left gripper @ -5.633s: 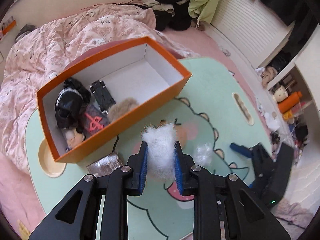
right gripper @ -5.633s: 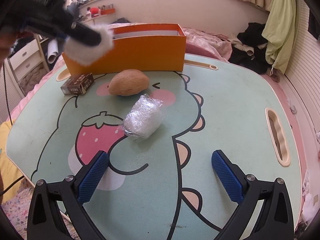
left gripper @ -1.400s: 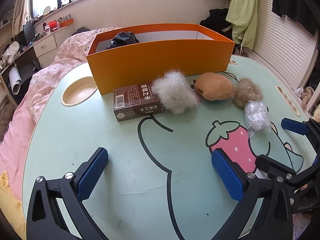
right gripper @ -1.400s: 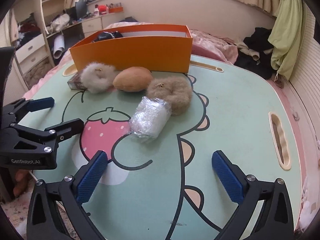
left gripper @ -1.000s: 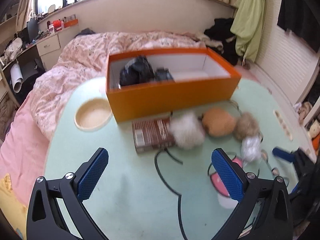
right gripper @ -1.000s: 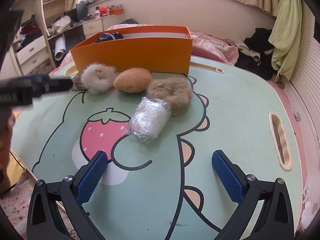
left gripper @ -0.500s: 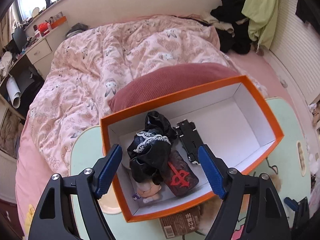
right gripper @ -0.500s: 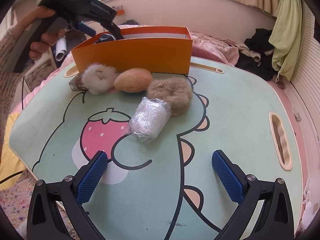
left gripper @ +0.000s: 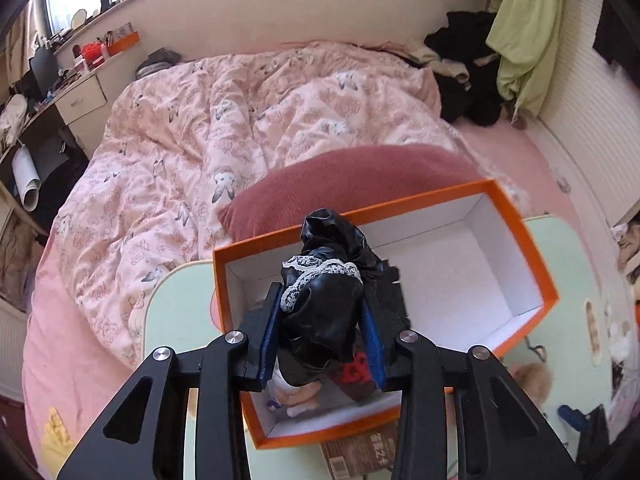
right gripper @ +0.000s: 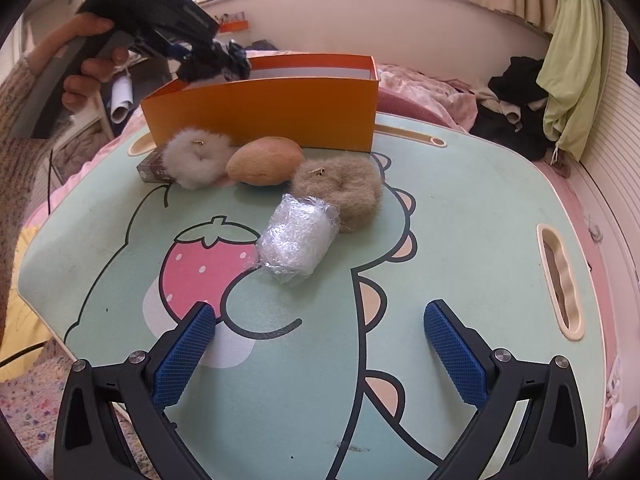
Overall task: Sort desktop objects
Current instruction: 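Reach into the orange box and grasp the black lace-trimmed item with the left gripper, then carry the black lace item out and set it on the table, open left gripper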
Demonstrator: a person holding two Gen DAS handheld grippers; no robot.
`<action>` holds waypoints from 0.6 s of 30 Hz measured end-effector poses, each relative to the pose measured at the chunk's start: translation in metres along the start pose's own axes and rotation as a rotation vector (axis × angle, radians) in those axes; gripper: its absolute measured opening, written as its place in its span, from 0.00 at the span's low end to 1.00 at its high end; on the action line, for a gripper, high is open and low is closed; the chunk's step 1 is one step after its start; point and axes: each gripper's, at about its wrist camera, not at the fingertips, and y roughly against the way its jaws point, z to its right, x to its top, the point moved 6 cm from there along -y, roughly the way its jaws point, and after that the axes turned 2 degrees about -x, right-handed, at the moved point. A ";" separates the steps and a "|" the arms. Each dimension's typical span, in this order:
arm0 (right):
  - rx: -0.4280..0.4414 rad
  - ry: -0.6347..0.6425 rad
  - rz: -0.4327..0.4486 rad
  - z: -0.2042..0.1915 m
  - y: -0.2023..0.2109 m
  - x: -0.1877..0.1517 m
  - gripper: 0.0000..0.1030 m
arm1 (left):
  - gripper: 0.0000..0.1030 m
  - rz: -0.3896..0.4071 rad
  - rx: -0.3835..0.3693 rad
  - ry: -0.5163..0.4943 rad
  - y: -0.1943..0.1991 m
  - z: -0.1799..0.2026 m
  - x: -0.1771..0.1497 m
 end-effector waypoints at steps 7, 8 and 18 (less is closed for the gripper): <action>0.000 0.000 0.000 0.001 0.000 0.000 1.00 | 0.36 0.094 -0.229 -0.077 0.079 0.050 -0.030; 0.000 0.000 0.000 0.001 0.000 -0.001 1.00 | 0.36 0.079 -0.247 -0.102 0.080 0.060 -0.043; 0.001 0.000 0.001 0.001 0.000 0.000 1.00 | 0.52 0.033 -0.222 -0.167 0.031 0.092 -0.117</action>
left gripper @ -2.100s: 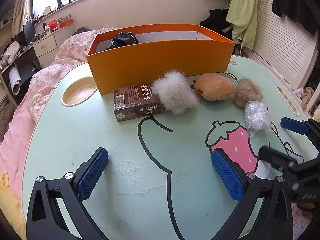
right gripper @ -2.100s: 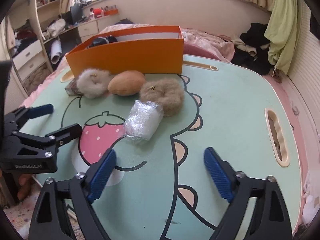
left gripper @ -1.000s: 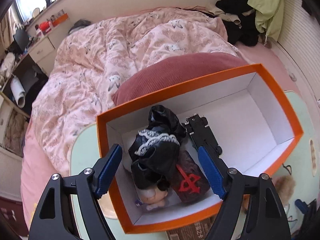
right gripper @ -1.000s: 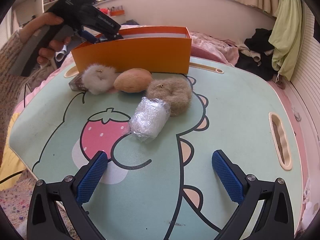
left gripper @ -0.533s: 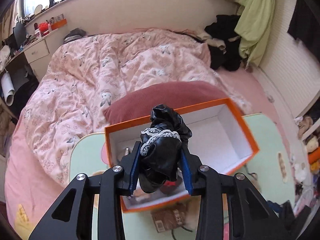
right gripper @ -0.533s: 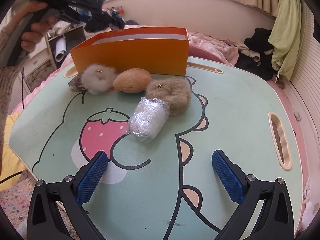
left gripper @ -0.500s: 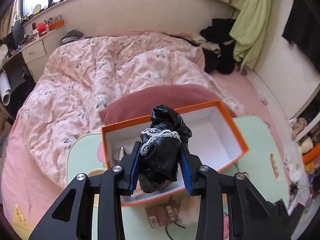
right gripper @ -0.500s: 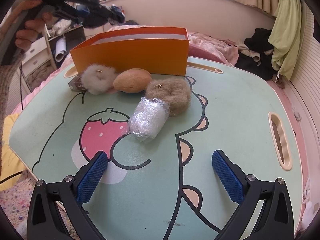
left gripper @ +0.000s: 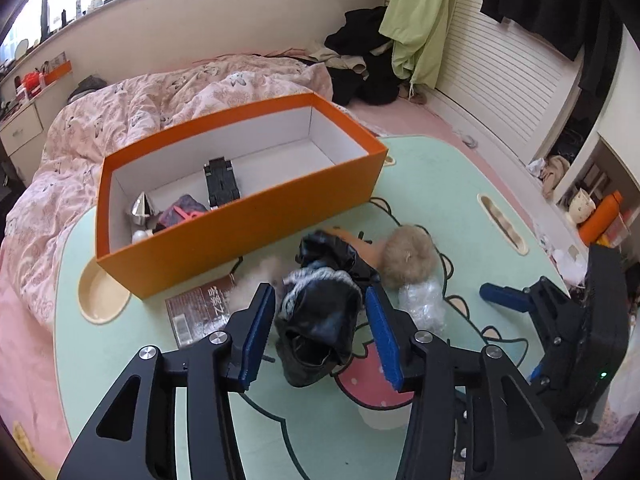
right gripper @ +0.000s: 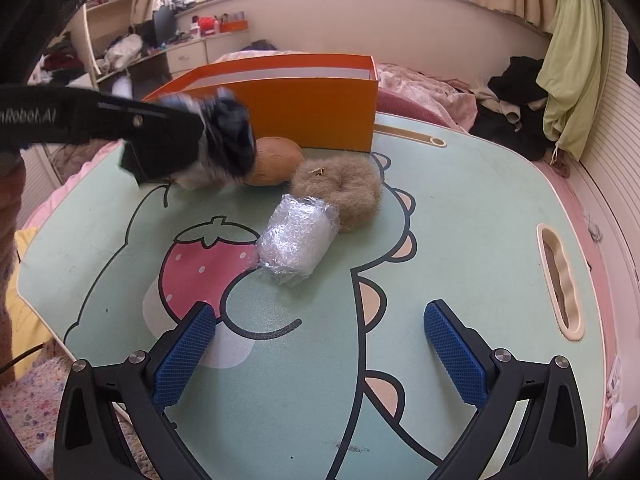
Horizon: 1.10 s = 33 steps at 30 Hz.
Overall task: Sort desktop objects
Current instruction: 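Carry the black lace item out and set it on the table, open left gripper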
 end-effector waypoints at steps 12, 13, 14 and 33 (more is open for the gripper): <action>-0.001 0.000 0.000 0.000 0.000 0.000 1.00 | 0.82 0.073 0.071 0.086 0.026 -0.014 -0.072; -0.001 0.000 0.000 0.000 0.000 0.000 1.00 | 0.82 0.068 0.069 0.084 0.023 -0.012 -0.078; 0.000 0.000 0.000 0.000 0.000 0.000 1.00 | 0.82 0.060 0.075 0.071 0.020 -0.010 -0.081; -0.038 -0.013 -0.047 0.007 0.005 -0.002 1.00 | 1.00 0.072 0.181 0.072 -0.009 -0.017 -0.085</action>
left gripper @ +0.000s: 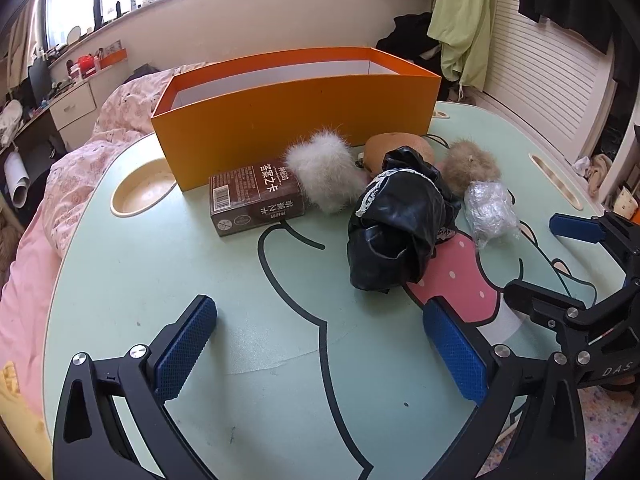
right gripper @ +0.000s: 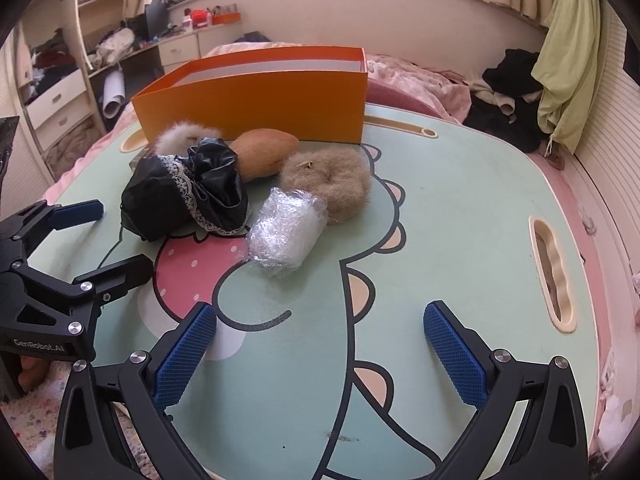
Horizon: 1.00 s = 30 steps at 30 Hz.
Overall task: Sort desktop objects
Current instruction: 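Carry the black lace item out and set it on the table, open left gripper, then grasp the black toy car in the orange box with the right gripper and lift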
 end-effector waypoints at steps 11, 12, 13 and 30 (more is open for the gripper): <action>-0.037 0.098 0.026 -0.033 0.036 0.138 1.00 | 1.00 0.011 -0.006 -0.005 -0.002 0.000 0.001; -0.012 0.086 -0.001 -0.037 0.026 0.159 0.99 | 1.00 0.012 -0.006 -0.005 -0.002 0.000 0.002; 0.005 0.074 -0.030 -0.039 0.015 0.174 0.98 | 1.00 0.013 -0.007 -0.006 -0.002 0.000 0.002; 0.105 -0.182 -0.484 -0.065 -0.155 0.220 0.40 | 1.00 0.018 -0.019 -0.005 -0.002 -0.001 0.001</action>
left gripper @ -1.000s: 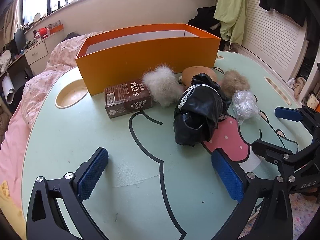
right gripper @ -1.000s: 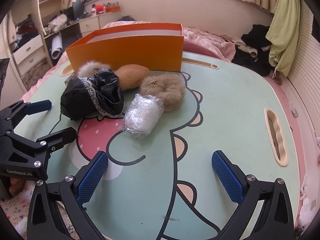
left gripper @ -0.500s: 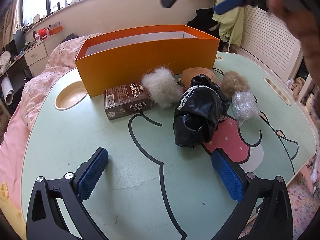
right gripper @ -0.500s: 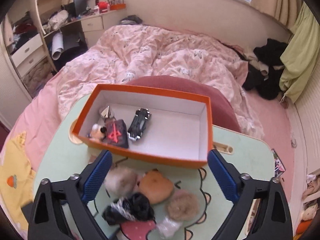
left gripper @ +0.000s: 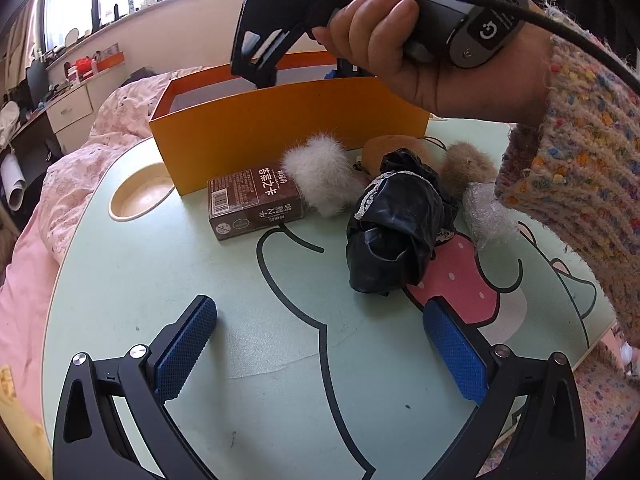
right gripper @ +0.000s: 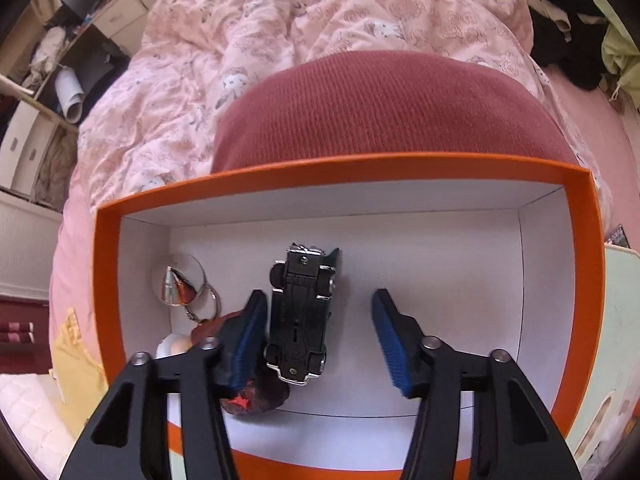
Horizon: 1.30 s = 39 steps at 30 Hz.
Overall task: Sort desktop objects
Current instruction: 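Grasp the black toy car in the orange box with the right gripper and lift, then set the black toy car on the table beside the tan plush, open right gripper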
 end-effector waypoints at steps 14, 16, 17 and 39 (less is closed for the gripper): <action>0.134 0.000 0.147 0.025 0.093 -0.032 0.25 | 1.00 0.002 -0.001 -0.001 0.000 0.000 0.000; 0.142 0.007 0.192 0.032 0.116 -0.049 0.25 | 1.00 0.001 -0.001 0.000 0.000 0.000 0.001; 0.133 0.012 0.209 0.035 0.124 -0.059 0.25 | 1.00 0.001 0.000 -0.001 0.000 0.000 0.000; -0.037 -0.033 0.374 0.097 0.112 -0.145 0.60 | 1.00 0.001 -0.001 -0.001 0.000 0.001 0.001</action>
